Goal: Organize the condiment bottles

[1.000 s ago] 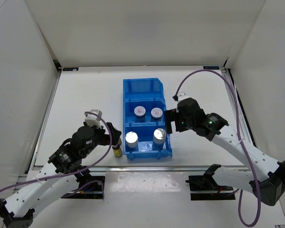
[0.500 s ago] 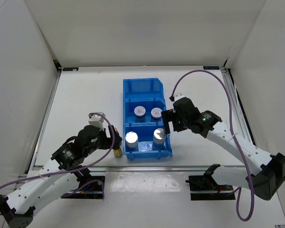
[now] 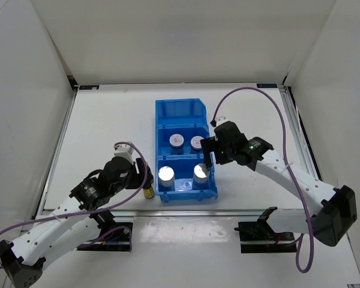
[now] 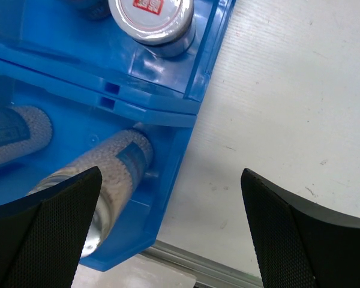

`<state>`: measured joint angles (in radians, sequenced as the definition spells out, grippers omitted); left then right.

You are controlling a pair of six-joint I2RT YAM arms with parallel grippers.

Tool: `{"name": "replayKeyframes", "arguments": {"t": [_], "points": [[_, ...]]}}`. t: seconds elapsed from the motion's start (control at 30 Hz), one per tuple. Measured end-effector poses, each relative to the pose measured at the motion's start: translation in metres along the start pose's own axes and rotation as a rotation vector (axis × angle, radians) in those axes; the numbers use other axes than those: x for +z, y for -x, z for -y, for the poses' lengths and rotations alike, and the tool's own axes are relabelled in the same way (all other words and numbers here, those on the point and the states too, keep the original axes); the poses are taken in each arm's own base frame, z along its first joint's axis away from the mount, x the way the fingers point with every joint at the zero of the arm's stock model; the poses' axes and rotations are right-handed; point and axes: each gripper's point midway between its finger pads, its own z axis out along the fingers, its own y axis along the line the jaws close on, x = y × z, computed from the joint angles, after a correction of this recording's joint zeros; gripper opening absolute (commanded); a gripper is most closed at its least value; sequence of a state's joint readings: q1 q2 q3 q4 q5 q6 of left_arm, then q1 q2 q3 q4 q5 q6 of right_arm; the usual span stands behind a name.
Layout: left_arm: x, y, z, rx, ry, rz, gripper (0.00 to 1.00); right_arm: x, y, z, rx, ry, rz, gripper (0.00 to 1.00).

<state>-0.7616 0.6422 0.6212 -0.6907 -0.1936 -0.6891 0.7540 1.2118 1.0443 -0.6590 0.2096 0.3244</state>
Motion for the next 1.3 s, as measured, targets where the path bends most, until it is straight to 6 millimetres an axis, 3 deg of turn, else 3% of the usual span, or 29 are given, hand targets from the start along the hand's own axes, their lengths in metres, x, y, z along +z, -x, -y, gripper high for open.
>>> {"name": "replayKeyframes", "arguments": {"t": [0.2, 0.57, 0.7, 0.97, 1.3], "points": [[0.001, -0.005, -0.003, -0.002, 0.018, -0.021, 0.68, 0.009, -0.013, 0.004, -0.017, -0.025, -0.066, 1.0], [0.006, -0.011, -0.007, 0.054, 0.085, -0.074, 0.64, 0.008, -0.016, 0.005, -0.026, -0.028, -0.079, 1.0], [0.007, -0.009, -0.008, 0.063, 0.096, -0.072, 0.54, 0.008, -0.016, 0.005, -0.027, -0.028, -0.079, 1.0], [0.007, -0.007, -0.009, 0.077, 0.116, -0.074, 0.44, 0.008, -0.016, 0.005, -0.027, -0.028, -0.079, 1.0], [0.0, 0.002, -0.006, 0.119, 0.158, -0.12, 0.15, 0.008, -0.017, 0.006, -0.027, -0.033, -0.081, 1.0]]}}
